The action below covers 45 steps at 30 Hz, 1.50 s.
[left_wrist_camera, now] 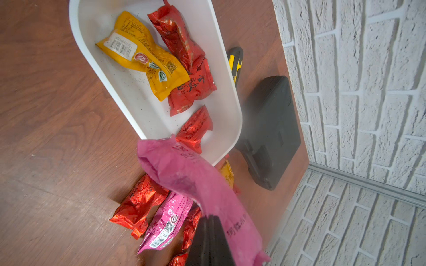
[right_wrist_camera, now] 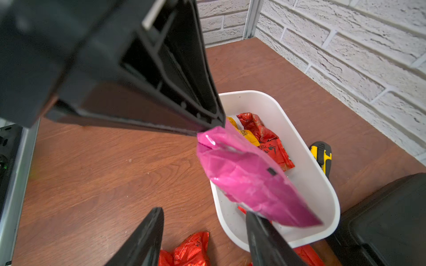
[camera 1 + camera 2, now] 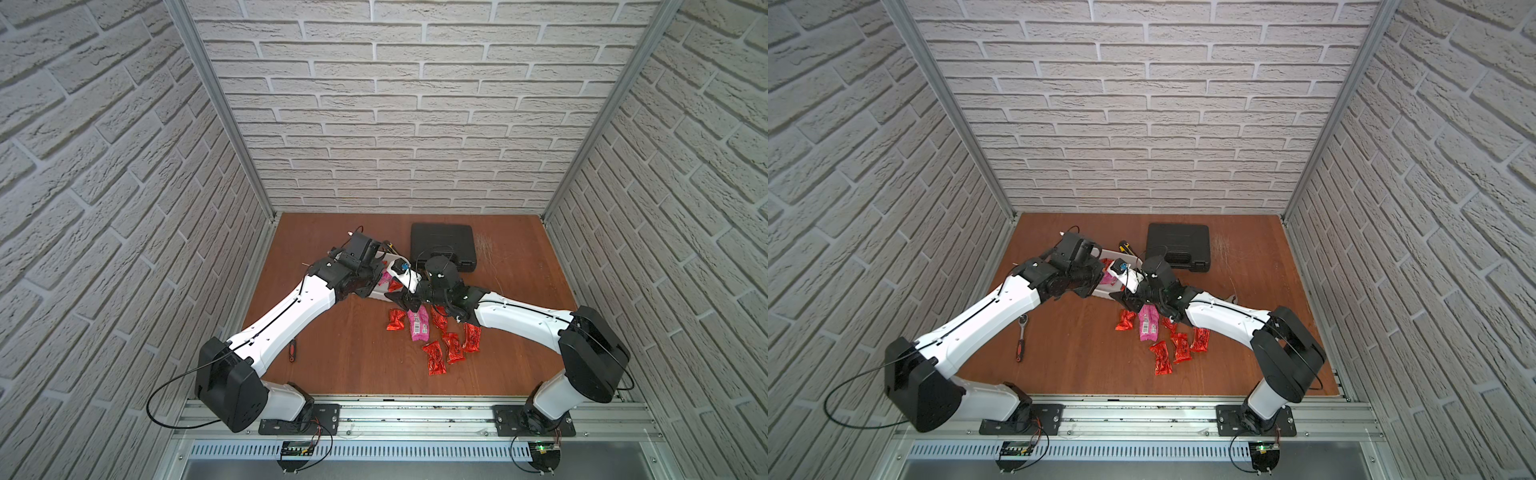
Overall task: Take the tea bags out of the storage box
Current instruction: Pick up the tea bag from the storage box, then place the tea bag at the center of the board.
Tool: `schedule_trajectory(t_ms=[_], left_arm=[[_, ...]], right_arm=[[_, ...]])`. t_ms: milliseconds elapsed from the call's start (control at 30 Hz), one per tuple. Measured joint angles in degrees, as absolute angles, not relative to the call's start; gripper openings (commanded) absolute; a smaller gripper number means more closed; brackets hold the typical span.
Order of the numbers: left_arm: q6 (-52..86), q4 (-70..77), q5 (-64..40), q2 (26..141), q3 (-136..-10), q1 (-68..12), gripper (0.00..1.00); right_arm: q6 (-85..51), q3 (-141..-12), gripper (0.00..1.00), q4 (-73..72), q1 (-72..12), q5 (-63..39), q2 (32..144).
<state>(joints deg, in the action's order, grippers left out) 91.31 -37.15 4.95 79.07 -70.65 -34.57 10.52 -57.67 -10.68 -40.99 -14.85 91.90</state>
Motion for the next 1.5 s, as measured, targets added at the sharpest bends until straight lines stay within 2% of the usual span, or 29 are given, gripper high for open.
schedule_trajectory(t_ms=[333,467,567,700,767,800,900,933,1000,1067,1267,1500], left_arm=[[92.3,-37.8,4.4,78.1,-69.9,-34.6,0.0],[92.7,-37.8,3.7,77.8,-69.6,-34.6,0.0],[93.1,-37.8,3.6,77.1,-68.9,-34.6,0.0],[93.8,-38.0,3.8,76.3,-68.2,-34.6,0.0],[94.1,-38.3,3.9,75.9,-67.9,-34.5,0.0],[94.2,-38.4,4.0,75.7,-67.7,-34.5,0.06],[94.1,-38.6,4.9,74.7,-67.3,-34.5,0.46],[93.9,-38.9,5.7,74.2,-67.1,-34.5,0.55],[92.5,-39.7,8.0,72.9,-67.0,-34.5,0.65],[89.6,-40.2,11.5,70.9,-66.6,-34.5,0.7],[74.9,-39.1,22.1,61.3,-60.8,-32.1,0.7],[61.8,-38.3,24.1,54.7,-53.4,-25.2,0.69]], right_arm=[[10.7,-55.2,0.69,-12.8,-36.7,-20.9,89.7],[9.8,-58.4,0.63,-13.1,-37.1,-26.1,92.0],[8.8,-60.8,0.47,-14.1,-37.4,-29.1,94.4],[7.1,-62.5,0.13,-14.9,-37.6,-31.9,97.0],[6.2,-62.6,0.03,-14.7,-37.9,-32.2,97.1],[5.9,-62.6,0.03,-14.5,-37.9,-32.3,97.1],[4.8,-62.4,0.03,-13.9,-38.1,-32.3,96.6],[4.3,-62.1,0.03,-13.4,-38.2,-32.1,96.1],[3.0,-61.2,0.03,-11.5,-38.5,-31.5,94.3],[1.5,-60.2,0.03,-8.2,-38.6,-31.1,91.6],[-8.4,-59.5,0.03,8.3,-39.5,-31.2,83.0],[-19.3,-54.9,0.03,25.6,-40.2,-31.9,78.8]])
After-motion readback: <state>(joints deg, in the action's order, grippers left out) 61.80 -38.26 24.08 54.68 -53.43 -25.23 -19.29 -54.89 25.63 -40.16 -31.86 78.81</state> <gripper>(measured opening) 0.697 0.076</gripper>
